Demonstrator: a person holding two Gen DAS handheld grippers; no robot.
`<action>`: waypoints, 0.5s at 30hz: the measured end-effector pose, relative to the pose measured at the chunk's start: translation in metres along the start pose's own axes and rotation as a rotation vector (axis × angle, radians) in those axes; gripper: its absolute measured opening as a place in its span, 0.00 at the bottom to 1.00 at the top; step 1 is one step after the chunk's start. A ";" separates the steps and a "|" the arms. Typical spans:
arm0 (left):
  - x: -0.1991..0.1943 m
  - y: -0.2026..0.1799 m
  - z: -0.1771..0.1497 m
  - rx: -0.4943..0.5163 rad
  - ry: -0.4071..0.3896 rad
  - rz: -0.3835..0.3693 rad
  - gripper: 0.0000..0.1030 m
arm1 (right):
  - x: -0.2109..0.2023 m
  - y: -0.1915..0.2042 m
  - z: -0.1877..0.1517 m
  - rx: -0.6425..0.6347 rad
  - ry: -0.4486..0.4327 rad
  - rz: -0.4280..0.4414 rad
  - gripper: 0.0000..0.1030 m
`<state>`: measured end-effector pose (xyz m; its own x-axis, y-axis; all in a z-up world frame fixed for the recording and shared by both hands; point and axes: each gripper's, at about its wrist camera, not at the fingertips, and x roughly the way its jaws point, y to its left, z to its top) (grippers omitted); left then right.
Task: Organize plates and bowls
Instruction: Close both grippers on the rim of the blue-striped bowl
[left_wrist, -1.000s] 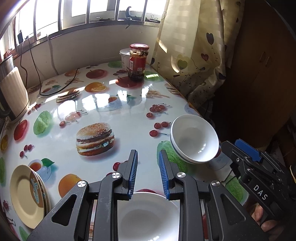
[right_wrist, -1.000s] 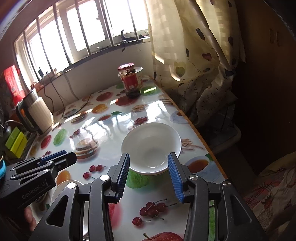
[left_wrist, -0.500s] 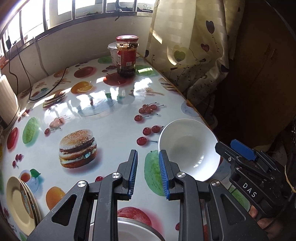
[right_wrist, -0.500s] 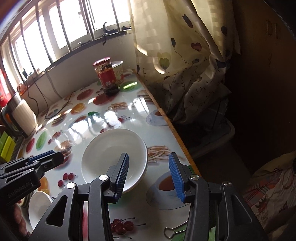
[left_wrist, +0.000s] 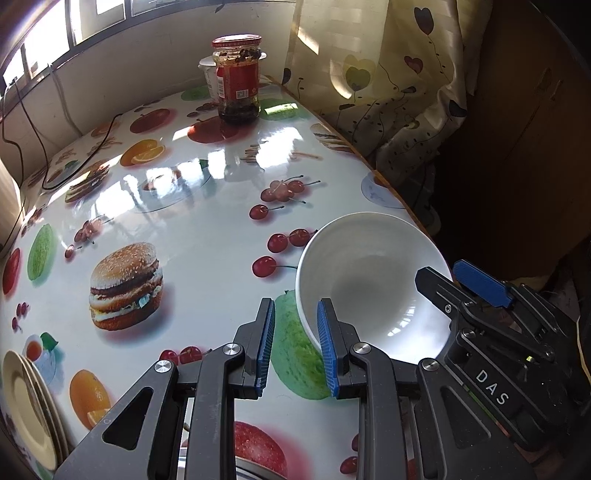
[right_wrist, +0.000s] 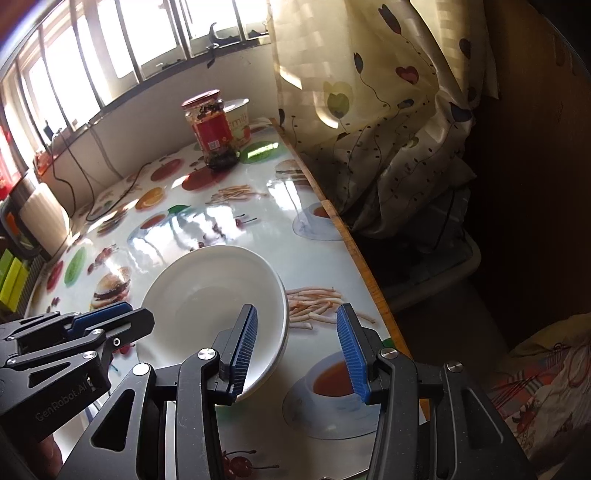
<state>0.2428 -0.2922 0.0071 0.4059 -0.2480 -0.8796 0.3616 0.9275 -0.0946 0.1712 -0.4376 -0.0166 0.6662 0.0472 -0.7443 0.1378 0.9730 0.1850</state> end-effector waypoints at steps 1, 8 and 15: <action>0.001 0.000 0.000 0.000 0.003 -0.002 0.24 | 0.002 0.000 0.000 -0.003 0.003 0.001 0.43; 0.007 -0.003 0.001 -0.002 0.013 -0.001 0.24 | 0.007 0.001 0.001 -0.018 0.002 0.011 0.33; 0.010 -0.004 0.001 0.000 0.016 0.009 0.24 | 0.009 0.002 0.002 -0.036 0.001 0.025 0.18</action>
<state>0.2462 -0.2988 -0.0013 0.3955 -0.2350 -0.8879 0.3583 0.9296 -0.0864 0.1786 -0.4360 -0.0221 0.6686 0.0716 -0.7401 0.0951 0.9790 0.1806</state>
